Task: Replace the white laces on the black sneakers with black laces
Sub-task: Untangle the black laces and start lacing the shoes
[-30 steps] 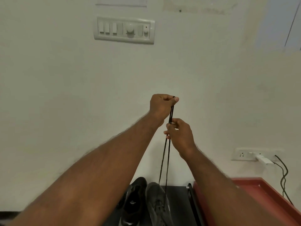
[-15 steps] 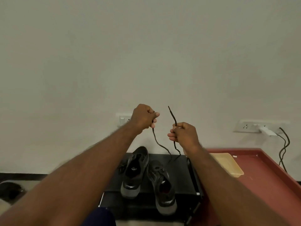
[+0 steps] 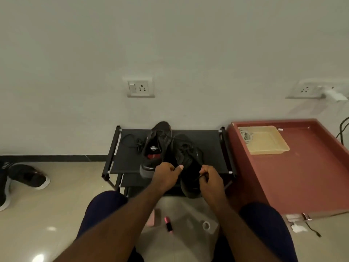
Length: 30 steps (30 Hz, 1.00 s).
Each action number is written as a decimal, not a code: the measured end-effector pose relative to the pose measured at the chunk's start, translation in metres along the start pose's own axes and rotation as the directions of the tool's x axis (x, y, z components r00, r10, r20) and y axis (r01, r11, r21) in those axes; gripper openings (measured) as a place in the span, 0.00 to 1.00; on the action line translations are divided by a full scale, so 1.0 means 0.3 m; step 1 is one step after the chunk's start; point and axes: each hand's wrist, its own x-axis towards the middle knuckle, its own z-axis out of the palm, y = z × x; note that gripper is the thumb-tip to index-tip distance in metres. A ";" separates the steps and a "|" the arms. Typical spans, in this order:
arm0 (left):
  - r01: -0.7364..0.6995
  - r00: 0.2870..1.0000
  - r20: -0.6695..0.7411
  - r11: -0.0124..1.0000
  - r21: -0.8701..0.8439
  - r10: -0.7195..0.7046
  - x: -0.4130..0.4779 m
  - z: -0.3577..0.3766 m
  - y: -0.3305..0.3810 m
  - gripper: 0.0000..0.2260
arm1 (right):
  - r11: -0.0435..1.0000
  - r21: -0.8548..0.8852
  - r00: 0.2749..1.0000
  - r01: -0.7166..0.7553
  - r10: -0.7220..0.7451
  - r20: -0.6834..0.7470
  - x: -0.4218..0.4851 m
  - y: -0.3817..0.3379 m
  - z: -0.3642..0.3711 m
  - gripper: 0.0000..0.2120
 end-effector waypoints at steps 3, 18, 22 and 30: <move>0.178 0.984 0.047 0.970 -0.166 -0.172 0.016 0.055 -0.001 0.22 | 1.000 0.008 0.999 -0.004 0.005 -0.048 0.013 0.007 0.018 0.08; 0.088 0.996 -0.009 0.981 0.173 -0.088 -0.028 0.114 -0.024 0.08 | 0.942 0.086 0.944 -0.324 0.328 -0.034 -0.078 -0.006 0.062 0.11; 0.090 0.996 -0.016 0.985 0.145 -0.089 -0.155 0.134 -0.094 0.07 | 0.964 0.007 0.964 -0.266 0.266 -0.019 -0.148 -0.003 0.090 0.14; 0.040 0.999 -0.036 0.997 0.061 -0.038 -0.243 0.116 -0.135 0.06 | 0.973 -0.180 0.981 -0.145 0.165 0.105 -0.167 -0.010 0.086 0.24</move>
